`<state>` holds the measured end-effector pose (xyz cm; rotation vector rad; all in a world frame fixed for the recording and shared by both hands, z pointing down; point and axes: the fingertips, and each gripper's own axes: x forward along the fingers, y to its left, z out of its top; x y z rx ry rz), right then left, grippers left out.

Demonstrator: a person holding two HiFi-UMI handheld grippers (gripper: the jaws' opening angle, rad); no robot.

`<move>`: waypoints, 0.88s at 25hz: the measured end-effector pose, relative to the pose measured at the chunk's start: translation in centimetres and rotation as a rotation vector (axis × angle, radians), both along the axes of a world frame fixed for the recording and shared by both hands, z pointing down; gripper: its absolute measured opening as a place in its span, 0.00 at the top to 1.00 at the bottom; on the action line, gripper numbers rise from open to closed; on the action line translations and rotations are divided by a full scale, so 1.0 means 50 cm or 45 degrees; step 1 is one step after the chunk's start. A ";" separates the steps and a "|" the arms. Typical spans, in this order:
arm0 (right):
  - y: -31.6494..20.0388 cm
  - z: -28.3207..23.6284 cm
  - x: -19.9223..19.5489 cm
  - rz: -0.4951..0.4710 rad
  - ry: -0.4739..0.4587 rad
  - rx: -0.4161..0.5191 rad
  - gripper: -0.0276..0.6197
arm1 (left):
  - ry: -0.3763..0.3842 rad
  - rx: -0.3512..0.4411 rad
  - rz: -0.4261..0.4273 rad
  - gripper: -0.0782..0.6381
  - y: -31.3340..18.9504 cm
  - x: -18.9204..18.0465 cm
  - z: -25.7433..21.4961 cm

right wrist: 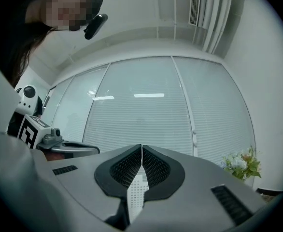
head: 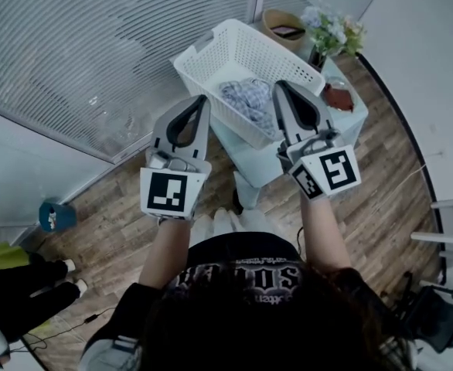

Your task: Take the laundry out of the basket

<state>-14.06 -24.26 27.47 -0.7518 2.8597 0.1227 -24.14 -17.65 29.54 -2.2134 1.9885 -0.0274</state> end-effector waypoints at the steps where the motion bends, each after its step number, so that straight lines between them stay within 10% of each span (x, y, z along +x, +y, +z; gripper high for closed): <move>1: -0.010 -0.002 -0.006 -0.011 0.003 0.005 0.91 | -0.003 0.001 -0.008 0.89 -0.010 -0.004 0.000; 22: -0.219 0.066 -0.155 -0.222 0.147 -0.027 0.91 | -0.032 -0.004 -0.138 0.89 -0.177 -0.091 -0.008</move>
